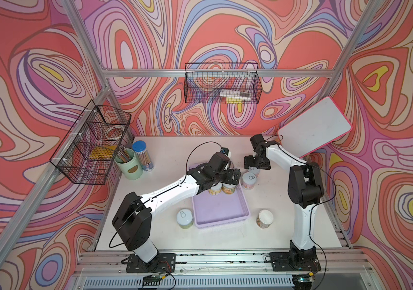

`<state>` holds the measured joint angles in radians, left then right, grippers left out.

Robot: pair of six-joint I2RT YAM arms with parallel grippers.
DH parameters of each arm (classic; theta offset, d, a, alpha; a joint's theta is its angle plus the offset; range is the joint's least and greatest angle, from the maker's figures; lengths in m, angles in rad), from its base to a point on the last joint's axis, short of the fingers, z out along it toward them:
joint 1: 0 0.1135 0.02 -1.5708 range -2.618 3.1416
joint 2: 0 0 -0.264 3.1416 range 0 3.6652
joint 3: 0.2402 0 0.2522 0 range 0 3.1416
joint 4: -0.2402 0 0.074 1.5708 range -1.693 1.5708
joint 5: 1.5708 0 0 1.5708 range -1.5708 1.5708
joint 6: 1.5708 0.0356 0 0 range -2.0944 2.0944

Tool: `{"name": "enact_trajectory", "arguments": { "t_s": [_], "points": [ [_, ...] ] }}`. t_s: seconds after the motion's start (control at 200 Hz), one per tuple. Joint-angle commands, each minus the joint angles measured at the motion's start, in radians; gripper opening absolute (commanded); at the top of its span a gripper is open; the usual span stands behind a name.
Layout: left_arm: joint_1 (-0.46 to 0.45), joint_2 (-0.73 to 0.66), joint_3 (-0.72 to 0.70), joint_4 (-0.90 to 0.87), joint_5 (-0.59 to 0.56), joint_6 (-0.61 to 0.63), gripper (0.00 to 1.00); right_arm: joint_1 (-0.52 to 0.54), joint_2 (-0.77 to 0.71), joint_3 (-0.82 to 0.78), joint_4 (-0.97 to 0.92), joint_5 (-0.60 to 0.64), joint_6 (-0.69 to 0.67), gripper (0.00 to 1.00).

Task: Put the canned food in the basket
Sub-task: Pick up the canned food from the center of the board.

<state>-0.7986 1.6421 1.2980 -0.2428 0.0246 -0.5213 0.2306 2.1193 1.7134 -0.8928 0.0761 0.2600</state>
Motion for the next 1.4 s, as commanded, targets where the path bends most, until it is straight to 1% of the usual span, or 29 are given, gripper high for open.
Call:
{"name": "enact_trajectory", "arguments": {
  "t_s": [0.0, 0.275, 0.656, 0.716, 0.801, 1.026, 1.397],
  "points": [
    [0.004, -0.029, -0.012, -0.013, 0.006, 0.000, 0.99, 0.008, 0.021, 0.029, -0.021, 0.027, -0.011, 0.90],
    [0.006, -0.039, -0.023, -0.015, -0.006, 0.008, 0.99, 0.013, 0.026, 0.033, -0.026, 0.013, -0.009, 0.81],
    [0.012, -0.063, -0.061, -0.014, -0.018, 0.007, 0.99, 0.013, 0.004, 0.029, -0.015, 0.010, 0.000, 0.73],
    [0.012, -0.070, -0.062, -0.015, -0.019, 0.017, 0.99, 0.013, -0.014, 0.032, -0.014, 0.013, -0.003, 0.73],
    [0.013, -0.085, -0.057, -0.061, -0.033, 0.043, 0.99, 0.013, -0.047, 0.044, -0.023, 0.024, -0.015, 0.72],
    [0.022, -0.147, -0.054, -0.094, -0.067, 0.092, 0.99, 0.014, -0.160, 0.034, -0.041, 0.039, -0.015, 0.67],
    [0.034, -0.169, -0.061, -0.094, -0.056, 0.085, 0.99, 0.037, -0.300, -0.012, -0.081, 0.079, -0.005, 0.63]
  ]
}}
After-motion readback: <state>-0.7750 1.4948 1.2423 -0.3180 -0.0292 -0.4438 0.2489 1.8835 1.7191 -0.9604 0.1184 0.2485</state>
